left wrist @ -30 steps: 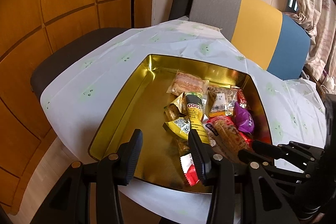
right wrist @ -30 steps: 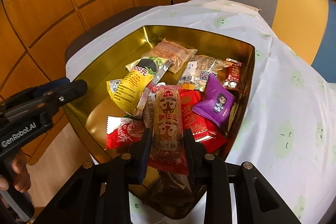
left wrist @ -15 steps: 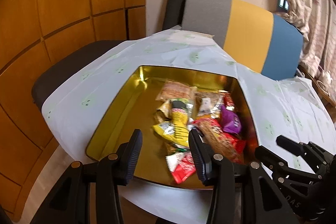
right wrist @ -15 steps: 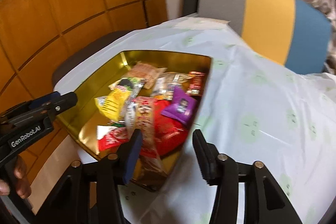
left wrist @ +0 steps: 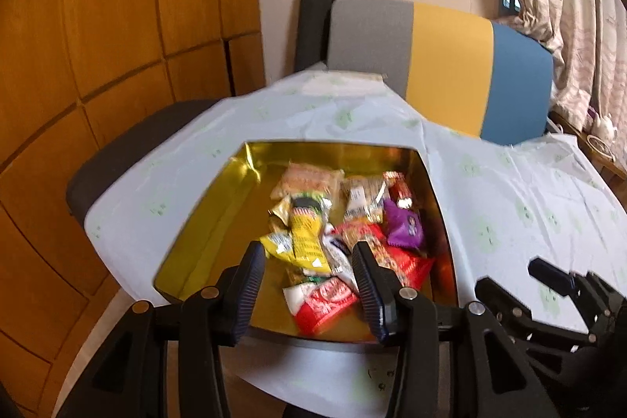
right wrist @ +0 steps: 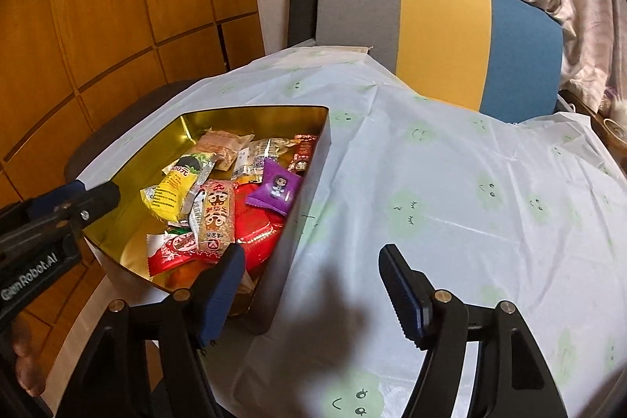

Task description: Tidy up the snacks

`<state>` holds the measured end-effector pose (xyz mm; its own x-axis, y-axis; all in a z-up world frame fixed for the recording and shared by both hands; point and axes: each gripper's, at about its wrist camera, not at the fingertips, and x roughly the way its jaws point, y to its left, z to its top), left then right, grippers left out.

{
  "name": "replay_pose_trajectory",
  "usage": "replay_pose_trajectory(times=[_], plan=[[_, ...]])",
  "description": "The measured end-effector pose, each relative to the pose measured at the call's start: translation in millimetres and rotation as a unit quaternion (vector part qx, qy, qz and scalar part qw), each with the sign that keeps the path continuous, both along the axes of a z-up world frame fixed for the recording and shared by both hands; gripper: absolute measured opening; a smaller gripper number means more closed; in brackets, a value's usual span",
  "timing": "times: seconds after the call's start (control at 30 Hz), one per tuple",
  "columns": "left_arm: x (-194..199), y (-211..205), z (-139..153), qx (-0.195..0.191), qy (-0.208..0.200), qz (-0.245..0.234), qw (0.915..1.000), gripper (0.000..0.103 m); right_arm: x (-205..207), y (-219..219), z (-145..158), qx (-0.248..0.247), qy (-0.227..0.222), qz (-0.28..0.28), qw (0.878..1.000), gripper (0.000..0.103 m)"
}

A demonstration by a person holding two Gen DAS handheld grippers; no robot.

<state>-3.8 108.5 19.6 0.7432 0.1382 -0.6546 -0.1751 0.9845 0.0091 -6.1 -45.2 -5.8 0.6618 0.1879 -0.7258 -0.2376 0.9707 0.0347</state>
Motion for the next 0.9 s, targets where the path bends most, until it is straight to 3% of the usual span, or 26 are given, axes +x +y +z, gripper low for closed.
replay_pose_trajectory(times=[0.17, 0.9], plan=[[-5.6, -1.3, 9.2, 0.013, -0.025, 0.014, 0.9995, 0.047, -3.2, -3.9, 1.9, 0.002, -0.003, -0.007, 1.0, 0.071], [-4.7, 1.1, 6.7, 0.012, -0.019, 0.018, 0.9996, 0.047, -6.5, -0.7, 3.5, -0.006, -0.012, -0.002, 1.0, 0.074]])
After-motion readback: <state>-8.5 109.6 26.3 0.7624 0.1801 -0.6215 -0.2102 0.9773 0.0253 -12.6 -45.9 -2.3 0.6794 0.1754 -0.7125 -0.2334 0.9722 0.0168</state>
